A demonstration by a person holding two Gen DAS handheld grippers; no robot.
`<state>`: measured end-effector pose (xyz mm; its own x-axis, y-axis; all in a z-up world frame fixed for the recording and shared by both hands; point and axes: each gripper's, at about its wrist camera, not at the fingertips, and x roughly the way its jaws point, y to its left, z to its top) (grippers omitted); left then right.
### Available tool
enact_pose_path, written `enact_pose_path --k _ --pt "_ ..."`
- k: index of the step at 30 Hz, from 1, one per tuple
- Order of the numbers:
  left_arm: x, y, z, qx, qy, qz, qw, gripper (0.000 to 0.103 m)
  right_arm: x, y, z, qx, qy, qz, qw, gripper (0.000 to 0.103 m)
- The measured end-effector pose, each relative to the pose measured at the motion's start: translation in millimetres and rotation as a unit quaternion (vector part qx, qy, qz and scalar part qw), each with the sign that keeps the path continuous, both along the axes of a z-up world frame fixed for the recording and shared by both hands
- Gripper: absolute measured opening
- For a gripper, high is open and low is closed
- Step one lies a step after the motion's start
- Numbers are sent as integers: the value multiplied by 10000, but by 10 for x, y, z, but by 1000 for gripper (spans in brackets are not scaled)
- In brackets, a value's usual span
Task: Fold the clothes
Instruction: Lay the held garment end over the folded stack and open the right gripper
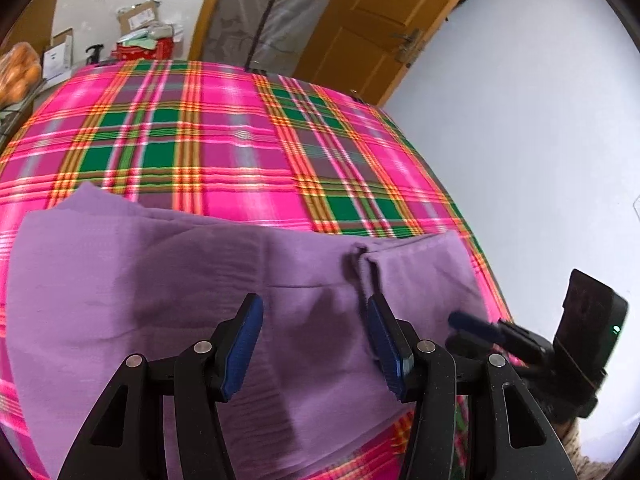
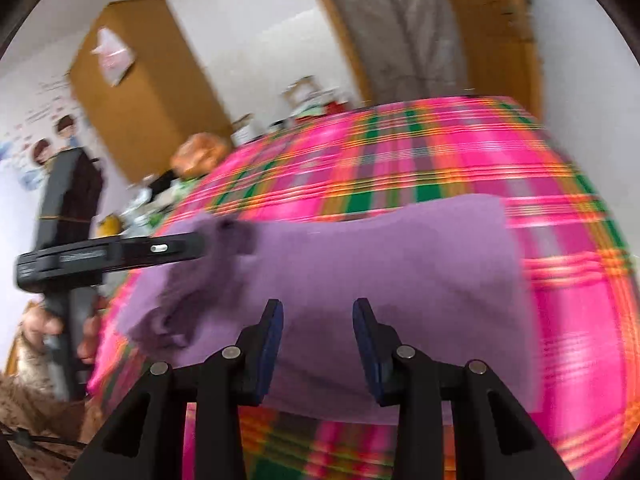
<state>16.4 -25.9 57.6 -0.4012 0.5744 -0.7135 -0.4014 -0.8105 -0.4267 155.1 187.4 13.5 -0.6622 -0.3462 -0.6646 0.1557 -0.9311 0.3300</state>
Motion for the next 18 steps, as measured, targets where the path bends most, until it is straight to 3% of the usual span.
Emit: enact_pose_path --k 6,10,14,18 --pt "21 296 63 81 -3 -356 9993 56 -126 -37 -107 606 -187 -165 9979 38" --pt "34 386 31 14 -62 -404 9992 56 -251 -439 -90 1224 -54 200 9923 40" --pt "-1 404 22 -18 -104 -341 9994 56 -227 -395 -34 322 -31 820 9961 38" --pt "-33 425 1 -35 -147 -319 9994 56 -195 48 36 98 12 259 9996 38"
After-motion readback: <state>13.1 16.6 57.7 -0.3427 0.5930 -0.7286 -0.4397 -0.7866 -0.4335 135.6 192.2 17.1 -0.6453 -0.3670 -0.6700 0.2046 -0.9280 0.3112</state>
